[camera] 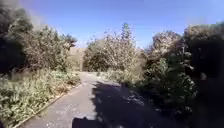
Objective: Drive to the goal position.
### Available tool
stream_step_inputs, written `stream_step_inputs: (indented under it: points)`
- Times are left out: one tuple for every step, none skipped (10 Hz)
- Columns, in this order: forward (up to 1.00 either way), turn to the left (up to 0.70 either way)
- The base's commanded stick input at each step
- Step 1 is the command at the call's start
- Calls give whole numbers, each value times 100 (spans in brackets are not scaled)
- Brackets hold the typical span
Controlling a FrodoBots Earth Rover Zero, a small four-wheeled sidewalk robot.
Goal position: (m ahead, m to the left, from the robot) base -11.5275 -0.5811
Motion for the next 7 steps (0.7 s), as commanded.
stream_step_inputs:
  points:
    - [50,27]
    - [50,27]
    - [50,0]
    - [50,0]
    - [50,0]
    - [50,0]
    - [50,0]
